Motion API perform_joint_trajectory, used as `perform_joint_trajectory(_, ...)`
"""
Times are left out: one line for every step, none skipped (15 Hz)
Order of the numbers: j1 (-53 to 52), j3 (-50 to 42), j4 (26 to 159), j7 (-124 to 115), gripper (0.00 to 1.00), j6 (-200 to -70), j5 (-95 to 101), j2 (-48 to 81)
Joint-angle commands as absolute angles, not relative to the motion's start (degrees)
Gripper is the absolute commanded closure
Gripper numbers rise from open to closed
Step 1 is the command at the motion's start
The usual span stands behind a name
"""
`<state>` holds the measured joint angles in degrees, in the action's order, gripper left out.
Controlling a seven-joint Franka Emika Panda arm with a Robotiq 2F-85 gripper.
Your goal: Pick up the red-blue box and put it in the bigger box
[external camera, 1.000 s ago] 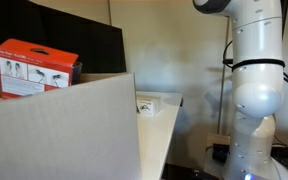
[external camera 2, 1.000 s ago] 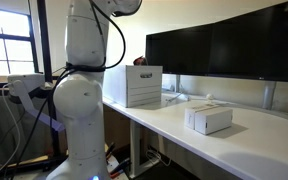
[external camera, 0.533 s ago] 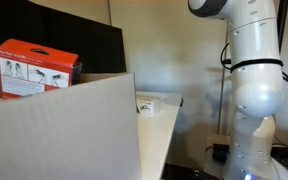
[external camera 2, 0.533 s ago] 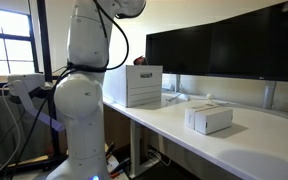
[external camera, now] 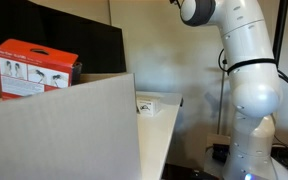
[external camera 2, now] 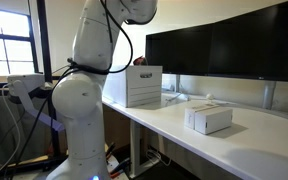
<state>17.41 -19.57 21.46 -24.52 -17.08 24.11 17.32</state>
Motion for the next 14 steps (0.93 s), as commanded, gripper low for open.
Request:
perform_joint_trajectory(19.68,-21.11,23.02,-17.5,0.0,-17.97,28.67,19.06)
perform_joint_trajectory(19.95,-21.42,23.11,-15.96,0.0,-17.78,29.88,19.82)
perform_joint_trajectory(20.07,-21.61,22.98,-14.59,0.0,-17.38,30.99,20.71)
perform_joint_trajectory(20.16,-21.73,22.62,-13.07,0.0,-16.89,32.0,21.77)
perform_joint_trajectory(20.09,-21.78,22.89,-12.12,0.0,-16.82,32.76,22.33)
perform_joint_trajectory(19.88,-21.79,23.25,-11.23,0.0,-16.73,33.54,22.81)
perform_joint_trajectory(19.81,-21.78,23.48,-10.41,0.0,-16.75,34.2,23.15)
perform_joint_trajectory(19.87,-21.69,23.72,-9.57,0.0,-16.75,34.8,23.5)
perform_joint_trajectory(19.75,-21.58,23.76,-8.93,0.0,-16.82,35.31,23.76)
perform_joint_trajectory(19.8,-21.46,23.65,-8.53,0.0,-16.74,35.42,23.97)
perform_joint_trajectory(20.1,-21.23,23.44,-8.13,0.0,-16.35,34.9,24.01)
perform_joint_trajectory(20.37,-20.83,23.48,-7.35,0.0,-15.81,34.05,23.78)
perform_joint_trajectory(20.62,-20.52,23.41,-6.69,0.0,-15.11,33.25,23.48)
perform_joint_trajectory(20.62,-20.57,24.34,-6.29,0.0,-15.1,32.66,22.81)
